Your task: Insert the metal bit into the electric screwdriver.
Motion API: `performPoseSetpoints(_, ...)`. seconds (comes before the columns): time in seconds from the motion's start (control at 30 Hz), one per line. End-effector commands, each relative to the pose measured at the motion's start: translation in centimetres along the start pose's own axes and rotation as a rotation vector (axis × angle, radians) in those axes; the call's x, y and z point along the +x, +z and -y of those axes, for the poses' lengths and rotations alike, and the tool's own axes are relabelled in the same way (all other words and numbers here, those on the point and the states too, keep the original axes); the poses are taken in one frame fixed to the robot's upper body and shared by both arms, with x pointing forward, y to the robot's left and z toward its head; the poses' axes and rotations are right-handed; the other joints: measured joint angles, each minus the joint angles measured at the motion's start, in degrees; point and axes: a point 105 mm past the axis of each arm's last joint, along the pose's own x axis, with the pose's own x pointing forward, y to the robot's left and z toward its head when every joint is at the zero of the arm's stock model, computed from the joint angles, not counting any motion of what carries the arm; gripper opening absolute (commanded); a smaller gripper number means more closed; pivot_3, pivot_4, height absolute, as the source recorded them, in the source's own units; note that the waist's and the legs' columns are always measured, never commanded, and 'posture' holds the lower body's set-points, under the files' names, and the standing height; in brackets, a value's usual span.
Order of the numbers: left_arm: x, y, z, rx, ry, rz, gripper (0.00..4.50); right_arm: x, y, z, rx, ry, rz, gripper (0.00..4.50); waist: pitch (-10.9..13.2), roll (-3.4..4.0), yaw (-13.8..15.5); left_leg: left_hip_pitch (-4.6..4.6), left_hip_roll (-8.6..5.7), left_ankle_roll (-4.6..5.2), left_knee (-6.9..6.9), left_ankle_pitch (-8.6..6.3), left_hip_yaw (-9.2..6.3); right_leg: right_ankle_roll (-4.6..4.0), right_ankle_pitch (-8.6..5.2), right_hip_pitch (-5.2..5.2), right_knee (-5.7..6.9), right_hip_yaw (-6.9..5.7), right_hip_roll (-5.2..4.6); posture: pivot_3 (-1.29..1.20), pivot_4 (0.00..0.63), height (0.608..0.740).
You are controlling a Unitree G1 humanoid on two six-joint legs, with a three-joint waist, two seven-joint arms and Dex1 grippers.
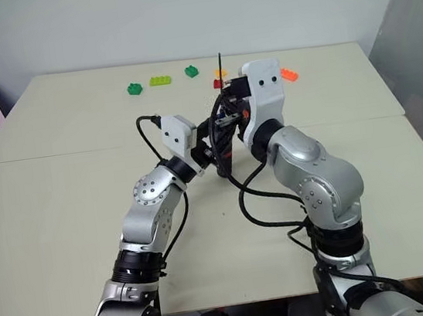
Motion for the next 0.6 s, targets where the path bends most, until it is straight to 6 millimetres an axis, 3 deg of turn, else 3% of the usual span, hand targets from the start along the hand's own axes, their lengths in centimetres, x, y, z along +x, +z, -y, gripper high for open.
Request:
performPoseSetpoints(0.03,-0.26,0.59,-0.58,0.035,0.023,0.021,1.64,-0.1,0.38,-0.22,0.028,-0.002,-0.015,0.0,0.0,0.0,0.0,0.0,0.0,0.0,0.0,0.0,0.0,0.0,0.0,0.0,0.0,0.0,0.0,0.0,0.15,0.74)
performPoseSetpoints(0.6,-0.28,0.54,-0.47,0.033,0.027,0.023,1.64,0.06,0.18,0.55,0.126,-0.041,-0.098,0.0,-0.01,0.01,-0.01,0.01,0.0,-0.01,0.0,0.01,0.0,-0.01,0.0,0.01,0.01,-0.01,0.0,0.0,0.15,0.74)
